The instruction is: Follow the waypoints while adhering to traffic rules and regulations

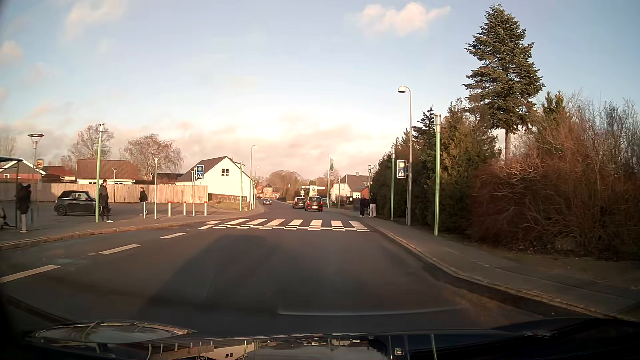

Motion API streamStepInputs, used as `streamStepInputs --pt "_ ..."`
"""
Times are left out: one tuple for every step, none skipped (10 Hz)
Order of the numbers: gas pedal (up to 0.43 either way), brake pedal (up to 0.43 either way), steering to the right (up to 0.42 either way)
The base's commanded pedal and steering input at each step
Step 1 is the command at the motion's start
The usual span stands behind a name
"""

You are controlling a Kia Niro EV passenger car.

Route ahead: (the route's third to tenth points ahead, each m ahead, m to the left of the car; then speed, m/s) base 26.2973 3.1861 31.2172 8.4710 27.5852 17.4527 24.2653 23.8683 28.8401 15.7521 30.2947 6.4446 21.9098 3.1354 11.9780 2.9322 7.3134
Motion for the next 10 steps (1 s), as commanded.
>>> streamStepInputs --pt "0.047 0.0 0.001" --pt "0.047 0.0 0.001" --pt "0.028 0.0 0.001" --pt "0.0 0.0 0.0" --pt "0.0 0.0 0.0" --pt "0.0 0.0 0.0" --pt "0.0 0.0 0.0" --pt "0.0 0.0 -0.001" --pt "0.0 0.0 -0.001" --pt "0.0 0.0 -0.001"
